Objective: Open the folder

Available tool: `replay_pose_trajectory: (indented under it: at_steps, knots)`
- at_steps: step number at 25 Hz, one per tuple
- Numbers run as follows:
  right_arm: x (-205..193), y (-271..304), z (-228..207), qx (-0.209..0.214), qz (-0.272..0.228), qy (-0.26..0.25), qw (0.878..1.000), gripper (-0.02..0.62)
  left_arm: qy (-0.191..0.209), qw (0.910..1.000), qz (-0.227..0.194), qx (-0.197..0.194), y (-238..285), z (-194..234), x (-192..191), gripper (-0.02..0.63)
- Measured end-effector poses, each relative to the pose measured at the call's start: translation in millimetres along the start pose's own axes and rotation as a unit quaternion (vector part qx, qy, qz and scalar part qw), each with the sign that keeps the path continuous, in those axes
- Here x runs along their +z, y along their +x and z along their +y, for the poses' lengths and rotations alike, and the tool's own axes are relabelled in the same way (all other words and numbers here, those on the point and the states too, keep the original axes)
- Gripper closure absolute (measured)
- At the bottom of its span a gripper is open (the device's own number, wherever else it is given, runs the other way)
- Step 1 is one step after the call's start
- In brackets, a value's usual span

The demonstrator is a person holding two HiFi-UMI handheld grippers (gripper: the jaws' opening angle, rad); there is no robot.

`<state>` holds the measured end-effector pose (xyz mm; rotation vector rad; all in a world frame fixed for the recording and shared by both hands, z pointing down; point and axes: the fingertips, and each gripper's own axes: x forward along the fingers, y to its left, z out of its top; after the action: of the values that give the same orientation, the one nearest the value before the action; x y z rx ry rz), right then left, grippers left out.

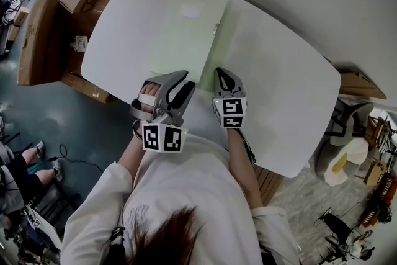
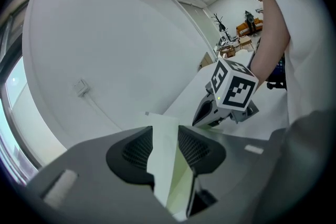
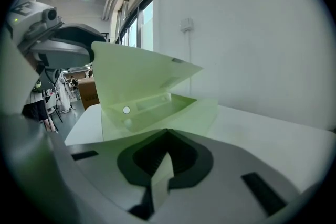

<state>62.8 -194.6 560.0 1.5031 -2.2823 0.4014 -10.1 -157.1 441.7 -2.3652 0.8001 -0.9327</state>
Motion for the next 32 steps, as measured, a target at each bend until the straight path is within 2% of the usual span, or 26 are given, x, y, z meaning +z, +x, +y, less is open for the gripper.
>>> replay_pose_trajectory:
  at_steps: [6,17,29,32]
  knots:
    - [1,-1,-1,0.000,0.001,-0.007,1.000,0.589,0.000,0.9998,-0.002,0.020,-5,11,3,0.448]
    - [2,0,0,0.000,0.007,-0.013,1.000,0.589,-0.023,0.9982,-0.002,0.055,-19,32,-1,0.448]
    - [4,2,2,-0.003,0.008,-0.014,1.000,0.589,-0.090,0.9909,-0.009,0.099,-34,62,-11,0.448]
    - [1,0,-1,-0.003,0.006,-0.014,1.000,0.589,-0.095,0.9889,-0.009,0.115,-36,64,-10,0.449]
